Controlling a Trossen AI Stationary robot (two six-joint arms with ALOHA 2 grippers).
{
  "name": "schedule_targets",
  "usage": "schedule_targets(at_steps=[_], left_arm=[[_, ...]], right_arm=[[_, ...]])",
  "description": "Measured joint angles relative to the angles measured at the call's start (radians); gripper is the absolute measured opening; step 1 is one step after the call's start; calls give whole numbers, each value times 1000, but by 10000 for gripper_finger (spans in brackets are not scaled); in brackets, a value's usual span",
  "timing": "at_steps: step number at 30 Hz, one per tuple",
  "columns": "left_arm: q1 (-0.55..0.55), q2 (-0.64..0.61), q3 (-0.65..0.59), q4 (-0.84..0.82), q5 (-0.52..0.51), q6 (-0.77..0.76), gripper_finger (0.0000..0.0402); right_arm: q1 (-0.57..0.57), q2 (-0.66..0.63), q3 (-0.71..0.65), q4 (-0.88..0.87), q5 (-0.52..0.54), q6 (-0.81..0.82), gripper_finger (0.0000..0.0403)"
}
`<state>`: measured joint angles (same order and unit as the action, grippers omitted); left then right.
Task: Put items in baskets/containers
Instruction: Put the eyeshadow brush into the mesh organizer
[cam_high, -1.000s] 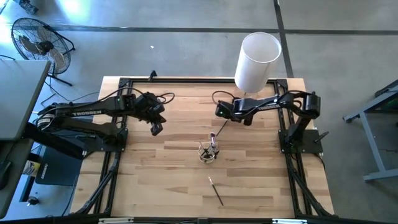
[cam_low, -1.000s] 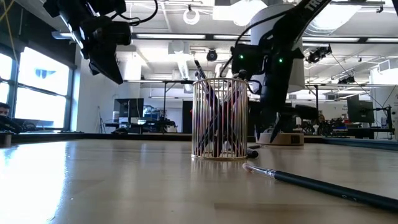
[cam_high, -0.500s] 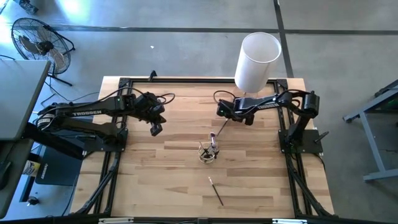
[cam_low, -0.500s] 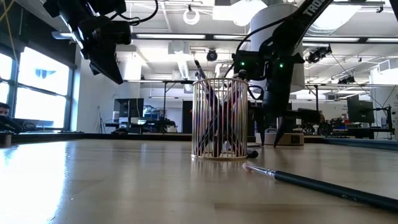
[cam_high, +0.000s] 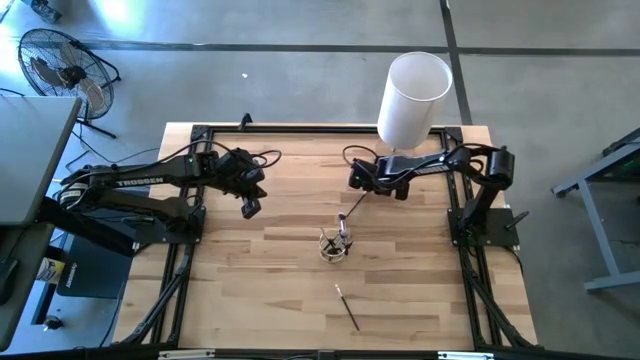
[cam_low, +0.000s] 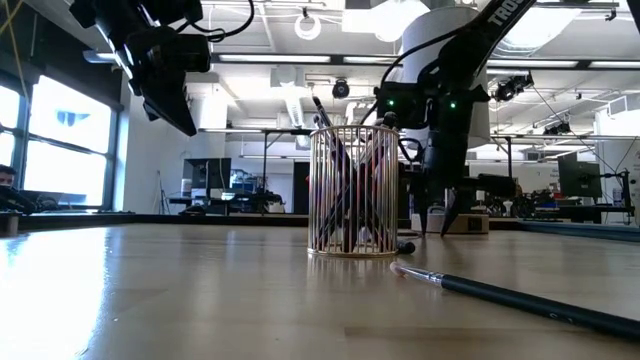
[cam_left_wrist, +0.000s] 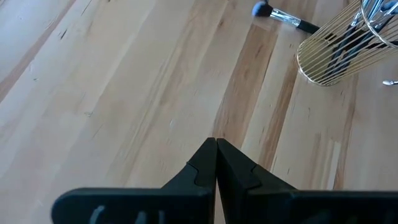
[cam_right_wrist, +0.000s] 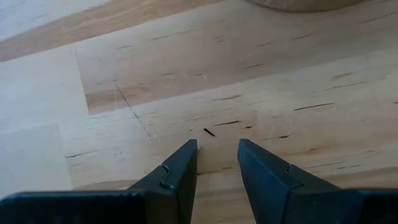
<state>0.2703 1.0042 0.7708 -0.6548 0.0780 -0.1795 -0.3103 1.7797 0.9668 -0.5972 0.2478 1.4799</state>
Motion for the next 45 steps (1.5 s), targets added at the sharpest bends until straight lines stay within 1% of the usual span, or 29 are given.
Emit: schedule_targets(at_steps=[6,13,17,19,25,30,34,39,40,45], left_arm=[[0,0,0,1,0,0,1],[0,0,0,2,-1,0,1],[0,0,0,2,-1,0,1],[0,0,0,2,-1,0,1],[0,0,0,1,-2,5,1],[0,0,0,1,-1,11,1],[0,0,0,1,-1,11,1],[0,0,0,2,0,18,1],[0,0,0,2,0,18,1],[0,0,0,2,0,18,1]], right_arm=[[-2,-41,-4,-16,26,-4,117],[-1,-43,-2,17,4,3,117],[-4,-40,-2,6,12,29,117],[-7,-30,-1,4,18,33,117],[-13,24,5,3,-17,30,117],[4,36,5,-5,-5,29,114],[3,36,4,-9,-23,9,83],[4,36,3,5,-32,-17,17],[4,36,3,11,-35,-23,9],[4,37,2,19,-40,-65,5]])
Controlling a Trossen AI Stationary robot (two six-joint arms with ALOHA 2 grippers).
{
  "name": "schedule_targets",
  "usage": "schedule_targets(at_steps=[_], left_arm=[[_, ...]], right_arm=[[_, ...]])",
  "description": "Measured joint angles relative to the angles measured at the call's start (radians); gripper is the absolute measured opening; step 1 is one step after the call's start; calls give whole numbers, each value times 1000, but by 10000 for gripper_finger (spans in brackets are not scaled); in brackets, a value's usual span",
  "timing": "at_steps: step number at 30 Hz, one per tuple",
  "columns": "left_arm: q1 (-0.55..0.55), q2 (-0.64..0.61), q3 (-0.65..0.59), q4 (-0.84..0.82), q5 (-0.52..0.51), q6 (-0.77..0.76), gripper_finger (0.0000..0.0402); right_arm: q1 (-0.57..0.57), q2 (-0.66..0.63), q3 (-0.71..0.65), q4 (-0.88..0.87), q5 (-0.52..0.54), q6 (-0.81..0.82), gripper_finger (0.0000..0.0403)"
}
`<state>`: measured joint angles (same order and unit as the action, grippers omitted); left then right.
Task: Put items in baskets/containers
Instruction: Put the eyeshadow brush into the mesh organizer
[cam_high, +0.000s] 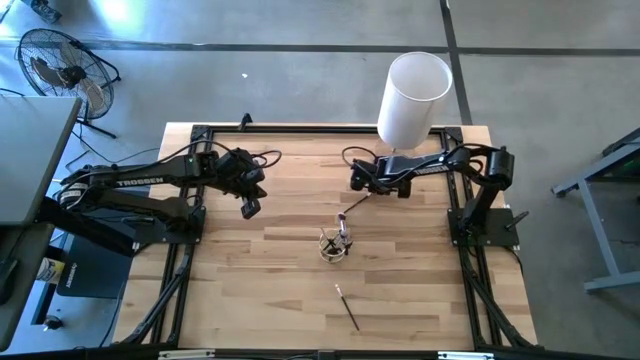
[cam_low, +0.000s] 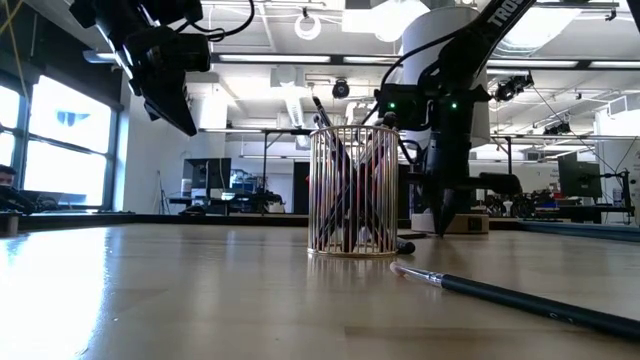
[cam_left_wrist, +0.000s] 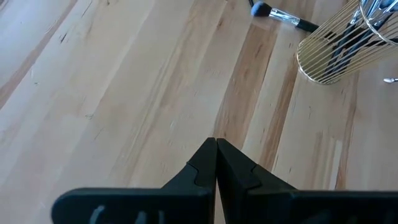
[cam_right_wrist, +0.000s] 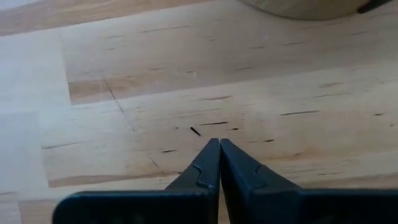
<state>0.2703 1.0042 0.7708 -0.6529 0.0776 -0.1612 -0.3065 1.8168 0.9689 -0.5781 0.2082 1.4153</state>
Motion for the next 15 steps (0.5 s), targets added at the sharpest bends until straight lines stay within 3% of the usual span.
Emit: schedule_targets(at_steps=[15], left_arm=[[0,0,0,15,1,0,1]], right_arm=[[25,-45,-5,110,101,-196,0]])
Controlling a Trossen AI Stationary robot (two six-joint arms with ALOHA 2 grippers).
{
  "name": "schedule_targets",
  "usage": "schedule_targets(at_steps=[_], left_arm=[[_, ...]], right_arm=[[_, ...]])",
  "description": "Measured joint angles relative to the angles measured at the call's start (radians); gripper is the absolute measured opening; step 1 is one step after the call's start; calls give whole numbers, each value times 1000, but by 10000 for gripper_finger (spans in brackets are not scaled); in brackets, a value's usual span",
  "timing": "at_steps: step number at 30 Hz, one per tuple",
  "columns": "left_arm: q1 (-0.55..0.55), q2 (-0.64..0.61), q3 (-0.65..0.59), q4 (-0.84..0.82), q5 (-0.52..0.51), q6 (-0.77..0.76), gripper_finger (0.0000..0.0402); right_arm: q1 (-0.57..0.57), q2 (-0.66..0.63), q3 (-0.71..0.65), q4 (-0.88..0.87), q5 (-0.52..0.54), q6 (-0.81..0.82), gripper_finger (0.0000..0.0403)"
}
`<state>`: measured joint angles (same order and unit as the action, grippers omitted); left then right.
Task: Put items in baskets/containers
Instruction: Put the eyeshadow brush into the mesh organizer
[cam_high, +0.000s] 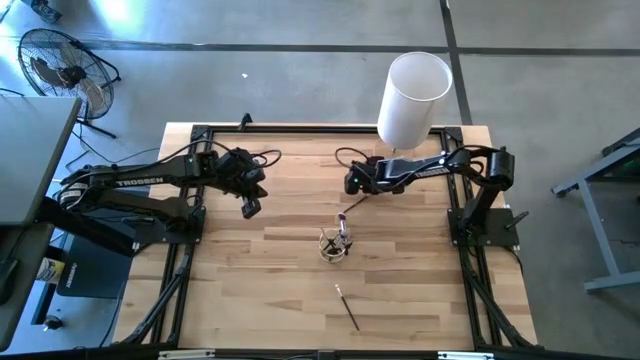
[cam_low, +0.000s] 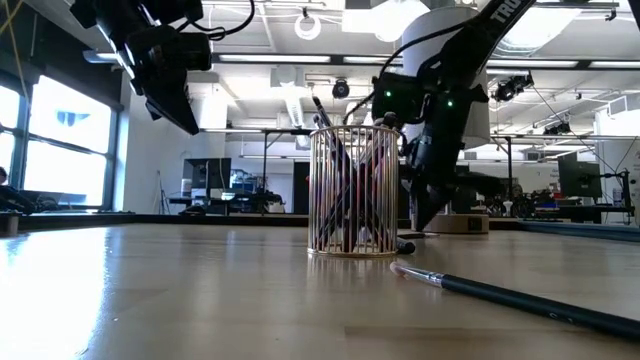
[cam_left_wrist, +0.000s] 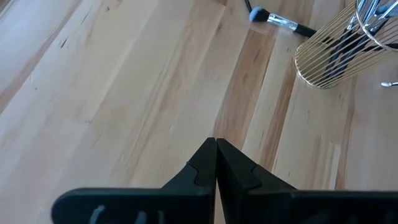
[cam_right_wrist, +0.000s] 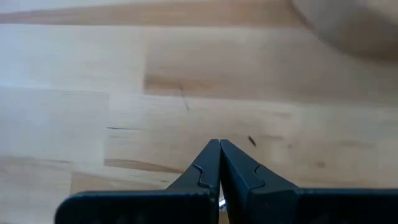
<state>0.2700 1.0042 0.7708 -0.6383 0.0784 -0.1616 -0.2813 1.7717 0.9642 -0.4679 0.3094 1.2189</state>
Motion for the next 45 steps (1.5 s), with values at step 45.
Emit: schedule_targets(at_steps=[45], left_arm=[[0,0,0,1,8,0,1]], right_arm=[[50,-41,3,-177,42,416,89]])
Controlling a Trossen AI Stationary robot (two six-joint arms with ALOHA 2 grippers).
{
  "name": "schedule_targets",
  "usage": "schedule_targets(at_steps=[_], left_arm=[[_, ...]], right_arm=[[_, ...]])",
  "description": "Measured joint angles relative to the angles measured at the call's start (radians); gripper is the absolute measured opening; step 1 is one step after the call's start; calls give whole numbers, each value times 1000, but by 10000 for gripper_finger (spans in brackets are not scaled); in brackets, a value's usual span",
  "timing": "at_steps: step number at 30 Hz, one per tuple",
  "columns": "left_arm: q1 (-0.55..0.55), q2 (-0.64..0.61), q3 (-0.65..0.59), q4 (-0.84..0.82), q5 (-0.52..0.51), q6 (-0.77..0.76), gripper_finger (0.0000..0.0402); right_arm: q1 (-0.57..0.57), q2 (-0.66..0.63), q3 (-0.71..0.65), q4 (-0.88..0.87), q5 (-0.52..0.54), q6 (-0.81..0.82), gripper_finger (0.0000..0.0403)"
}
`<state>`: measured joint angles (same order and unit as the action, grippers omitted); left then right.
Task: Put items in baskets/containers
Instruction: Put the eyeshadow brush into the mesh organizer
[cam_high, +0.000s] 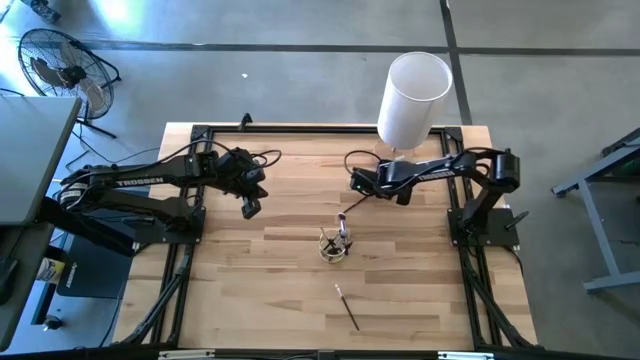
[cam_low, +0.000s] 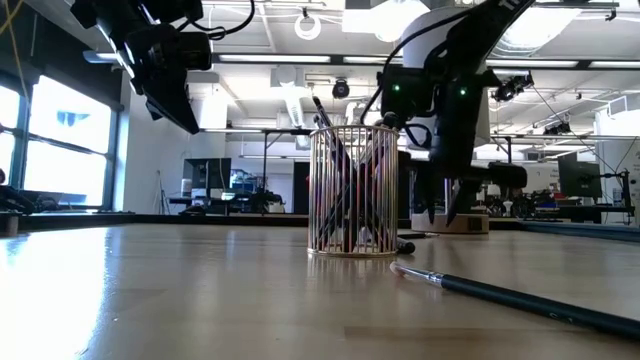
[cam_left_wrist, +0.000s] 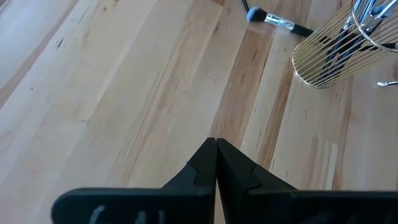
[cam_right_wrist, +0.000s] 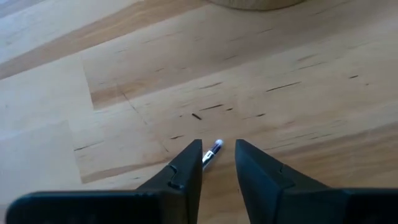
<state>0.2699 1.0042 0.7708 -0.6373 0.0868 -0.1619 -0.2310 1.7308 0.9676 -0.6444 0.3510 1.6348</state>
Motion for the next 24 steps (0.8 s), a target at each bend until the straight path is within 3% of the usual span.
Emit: schedule_targets(at_steps=[14,20,24], left_arm=[[-2,0,0,-2,-3,0,1],[-2,0,0,-9,-3,0,1],[-2,0,0,-8,-3,0,1]], right_arm=[[-4,75,4,43,-32,30,50],[-3,77,2,45,-20,-52,8],[-3,78,1,57,-11,-133,3]])
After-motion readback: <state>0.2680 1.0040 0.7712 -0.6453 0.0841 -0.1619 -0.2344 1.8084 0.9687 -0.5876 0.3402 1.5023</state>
